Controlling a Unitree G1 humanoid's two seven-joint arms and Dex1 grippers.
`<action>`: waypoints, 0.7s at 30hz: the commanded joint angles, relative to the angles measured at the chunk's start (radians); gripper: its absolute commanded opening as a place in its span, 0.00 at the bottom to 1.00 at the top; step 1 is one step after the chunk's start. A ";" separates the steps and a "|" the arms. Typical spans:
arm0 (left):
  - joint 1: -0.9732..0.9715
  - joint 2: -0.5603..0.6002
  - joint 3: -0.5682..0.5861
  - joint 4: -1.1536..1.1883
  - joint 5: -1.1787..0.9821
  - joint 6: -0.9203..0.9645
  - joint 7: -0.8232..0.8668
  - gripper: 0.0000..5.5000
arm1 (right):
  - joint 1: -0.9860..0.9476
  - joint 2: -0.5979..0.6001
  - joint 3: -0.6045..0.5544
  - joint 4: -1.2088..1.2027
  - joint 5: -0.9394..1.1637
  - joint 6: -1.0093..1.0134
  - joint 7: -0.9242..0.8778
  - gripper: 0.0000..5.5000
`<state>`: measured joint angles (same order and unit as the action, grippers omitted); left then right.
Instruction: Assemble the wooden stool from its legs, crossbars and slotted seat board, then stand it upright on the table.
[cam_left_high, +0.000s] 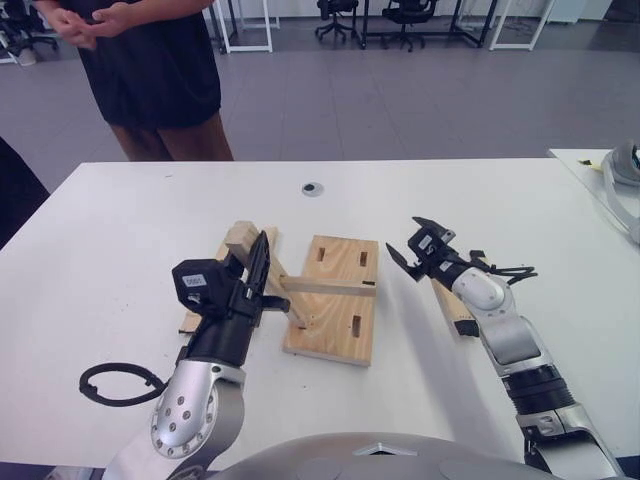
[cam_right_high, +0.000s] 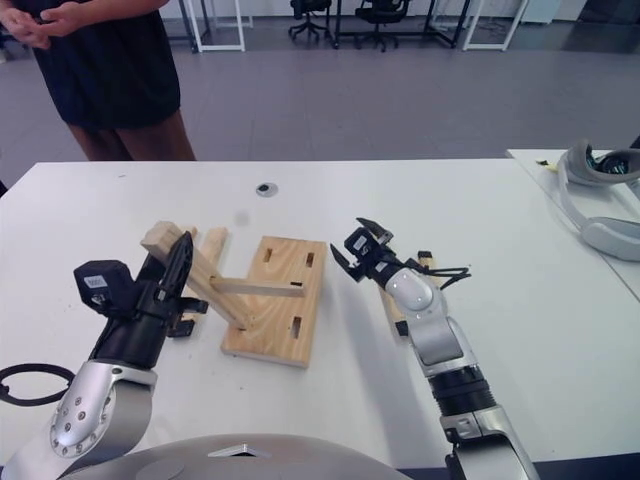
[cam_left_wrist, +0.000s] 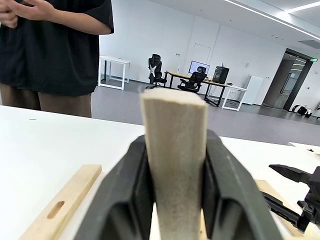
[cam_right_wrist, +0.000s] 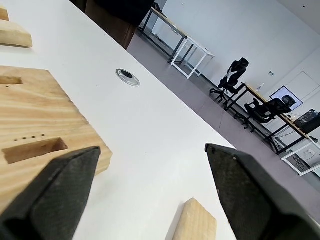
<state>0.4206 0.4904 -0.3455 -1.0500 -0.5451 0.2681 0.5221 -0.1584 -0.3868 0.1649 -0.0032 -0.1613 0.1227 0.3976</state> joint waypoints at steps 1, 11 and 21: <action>0.070 0.113 -0.060 0.003 -0.142 0.047 0.001 0.18 | -0.022 0.005 0.001 0.025 -0.012 -0.009 -0.012 0.71; -0.222 0.180 -0.046 0.004 -0.432 0.289 0.080 0.18 | -0.032 0.034 0.059 0.071 -0.050 0.020 -0.008 0.71; -0.508 0.226 0.092 0.003 -0.604 0.388 0.236 0.27 | -0.011 0.048 0.088 0.129 -0.068 0.103 -0.018 0.71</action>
<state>-0.0553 0.6953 -0.2752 -1.0486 -1.1092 0.6399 0.7133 -0.1881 -0.3376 0.2402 0.0957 -0.2076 0.1805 0.3788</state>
